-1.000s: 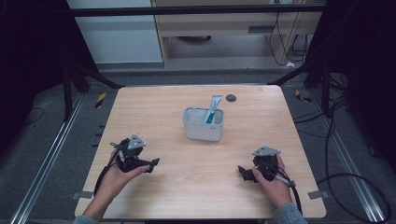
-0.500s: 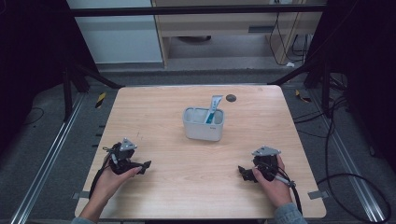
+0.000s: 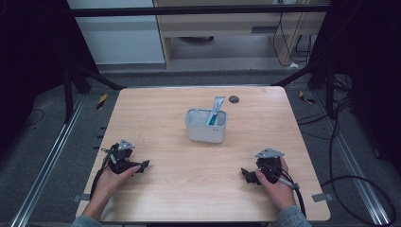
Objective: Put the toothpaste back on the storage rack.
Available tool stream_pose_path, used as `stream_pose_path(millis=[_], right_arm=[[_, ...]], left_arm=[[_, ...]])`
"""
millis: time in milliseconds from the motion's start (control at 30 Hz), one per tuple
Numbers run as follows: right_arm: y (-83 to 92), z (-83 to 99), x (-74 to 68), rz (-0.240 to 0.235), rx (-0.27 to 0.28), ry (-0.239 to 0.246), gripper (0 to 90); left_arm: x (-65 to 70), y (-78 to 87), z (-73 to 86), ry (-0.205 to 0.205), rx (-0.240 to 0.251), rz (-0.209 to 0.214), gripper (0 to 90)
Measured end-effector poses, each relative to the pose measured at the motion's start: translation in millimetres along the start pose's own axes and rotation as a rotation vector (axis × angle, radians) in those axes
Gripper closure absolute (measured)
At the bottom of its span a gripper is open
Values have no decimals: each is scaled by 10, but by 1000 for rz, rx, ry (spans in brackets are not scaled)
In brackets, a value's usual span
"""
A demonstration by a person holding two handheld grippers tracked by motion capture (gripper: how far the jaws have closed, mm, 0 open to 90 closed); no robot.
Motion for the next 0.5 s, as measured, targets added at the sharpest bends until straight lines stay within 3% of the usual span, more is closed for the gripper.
stream_pose_path(millis=[200, 500], right_arm=[[0, 0, -1, -1, 1, -1, 4], [0, 0, -1, -1, 1, -1, 4]], left_arm=[[-36, -76, 28, 11, 9, -1, 68], [-50, -141, 52, 0, 69, -23, 37]])
Point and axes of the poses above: each handheld gripper's, and its own axes: y roughly backward along the jaws, z roughly out of its underside, x roughly to its right, the point moved 2 cm from there along -y, roughly forward along the jaws, and after that the axes turned 3 degrees about -z, right-handed, at the moved point
